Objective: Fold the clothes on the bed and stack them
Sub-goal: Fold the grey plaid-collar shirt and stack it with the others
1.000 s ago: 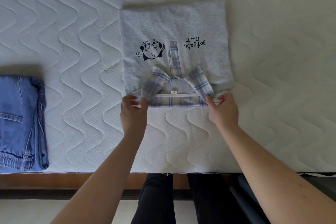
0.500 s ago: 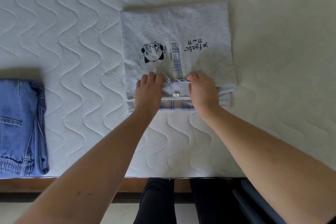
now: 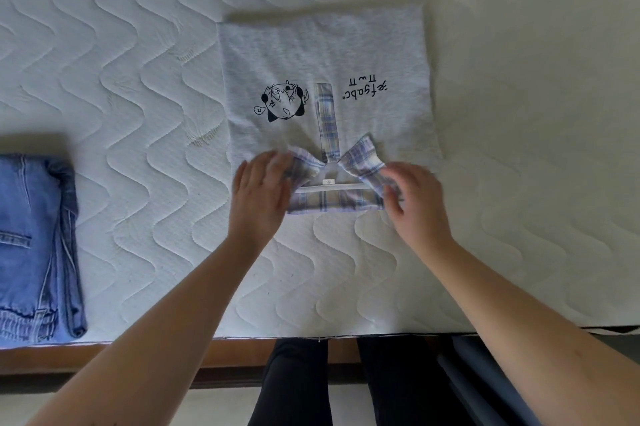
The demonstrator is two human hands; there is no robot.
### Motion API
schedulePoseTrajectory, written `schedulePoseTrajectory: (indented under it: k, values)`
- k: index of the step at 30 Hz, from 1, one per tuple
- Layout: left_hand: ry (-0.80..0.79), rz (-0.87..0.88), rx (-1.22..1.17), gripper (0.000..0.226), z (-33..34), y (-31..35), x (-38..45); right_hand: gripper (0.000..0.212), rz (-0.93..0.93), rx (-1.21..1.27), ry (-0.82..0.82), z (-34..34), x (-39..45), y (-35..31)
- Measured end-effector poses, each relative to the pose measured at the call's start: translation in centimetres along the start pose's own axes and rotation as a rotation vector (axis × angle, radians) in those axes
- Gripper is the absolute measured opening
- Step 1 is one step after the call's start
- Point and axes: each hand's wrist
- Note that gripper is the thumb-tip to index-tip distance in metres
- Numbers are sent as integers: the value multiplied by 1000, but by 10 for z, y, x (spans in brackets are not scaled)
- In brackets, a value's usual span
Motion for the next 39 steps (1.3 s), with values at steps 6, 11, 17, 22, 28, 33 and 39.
schedulePoseTrajectory:
  k: [6, 11, 17, 22, 28, 33, 39]
  values:
    - [25, -835, -310, 48, -12, -27, 16, 33, 773, 377, 185, -10, 26, 44]
    - [-146, -864, -259, 32, -15, -44, 25, 33, 784, 194, -18, -14, 47, 59]
    - [-87, -987, -439, 10, -17, -60, 22, 32, 765, 394, -7, -29, 46, 56]
    - [18, -943, -347, 17, -15, -60, 18, 22, 895, 593, 32, -22, 29, 54]
    - [-4, -989, -473, 24, -12, -66, 15, 26, 811, 247, -69, -6, 20, 61]
    - [-104, -914, -394, 30, -11, -65, 15, 35, 789, 169, 56, -4, 26, 56]
    - [-211, -858, -418, 27, -12, -63, 21, 46, 756, 170, -190, -8, 39, 58]
Point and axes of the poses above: each hand's wrist, its own x-axis towards the middle knuckle, its own z-axis out of the palm, y = z × x, and after that the axes turned 6 degrees about -z, right-handed
